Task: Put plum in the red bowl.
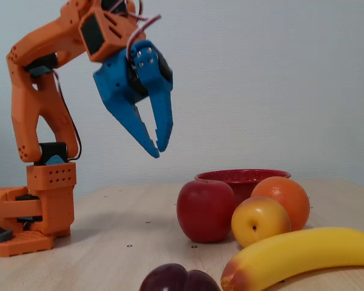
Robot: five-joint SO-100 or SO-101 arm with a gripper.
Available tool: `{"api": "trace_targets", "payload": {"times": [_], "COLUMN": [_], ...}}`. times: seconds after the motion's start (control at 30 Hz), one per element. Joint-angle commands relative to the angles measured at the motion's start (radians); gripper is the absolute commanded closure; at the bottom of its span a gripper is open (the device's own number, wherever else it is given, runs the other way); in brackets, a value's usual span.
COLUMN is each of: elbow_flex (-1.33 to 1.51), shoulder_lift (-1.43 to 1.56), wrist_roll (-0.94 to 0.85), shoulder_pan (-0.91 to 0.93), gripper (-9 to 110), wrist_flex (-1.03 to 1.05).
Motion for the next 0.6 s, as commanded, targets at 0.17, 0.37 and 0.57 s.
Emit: {"api": "trace_targets", "payload": {"times": [0.17,0.37,0.57], "elbow_flex": [-0.485,-0.647,-0.706], "shoulder_lift": [-0.252,-0.405,-0.488], "wrist_roll": [-0.066,-0.097,-0.126], "shoulder_pan": [0.109,0.140,0.160], "gripper": [102,102,102], "wrist_flex": [0.153,0.175,0.175]}}
